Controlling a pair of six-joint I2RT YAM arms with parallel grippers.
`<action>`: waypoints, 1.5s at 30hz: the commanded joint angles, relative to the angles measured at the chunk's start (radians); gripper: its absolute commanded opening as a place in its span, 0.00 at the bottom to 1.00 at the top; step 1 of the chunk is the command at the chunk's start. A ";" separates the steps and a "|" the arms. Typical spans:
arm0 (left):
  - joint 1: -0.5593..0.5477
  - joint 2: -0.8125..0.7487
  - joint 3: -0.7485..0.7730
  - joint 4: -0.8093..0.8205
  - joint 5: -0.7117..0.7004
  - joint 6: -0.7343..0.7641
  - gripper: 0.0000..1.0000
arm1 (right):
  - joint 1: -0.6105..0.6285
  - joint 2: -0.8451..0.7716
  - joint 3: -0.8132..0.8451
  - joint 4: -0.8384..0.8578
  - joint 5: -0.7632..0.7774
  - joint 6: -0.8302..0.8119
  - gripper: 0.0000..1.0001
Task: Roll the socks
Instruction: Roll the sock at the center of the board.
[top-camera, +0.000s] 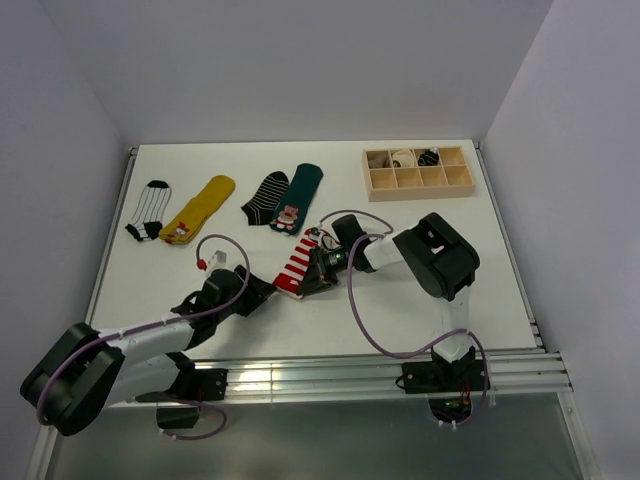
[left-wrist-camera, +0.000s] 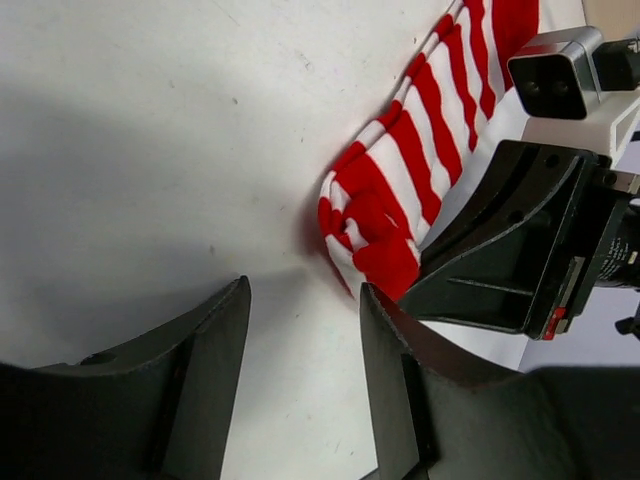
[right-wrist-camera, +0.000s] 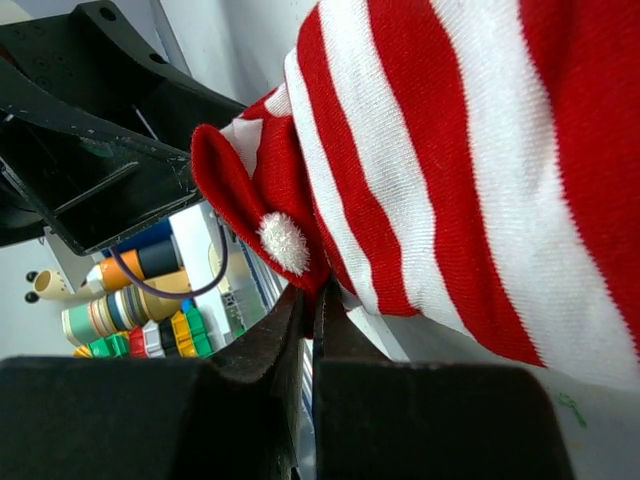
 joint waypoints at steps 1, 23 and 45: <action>-0.002 0.065 0.018 0.099 0.014 -0.025 0.54 | -0.001 0.017 0.018 0.048 -0.004 0.028 0.00; -0.002 0.140 -0.042 0.275 0.035 -0.100 0.56 | 0.002 0.043 0.012 0.040 0.031 0.050 0.00; -0.002 0.352 -0.022 0.399 0.046 -0.110 0.48 | 0.024 0.050 0.043 -0.018 0.052 0.018 0.00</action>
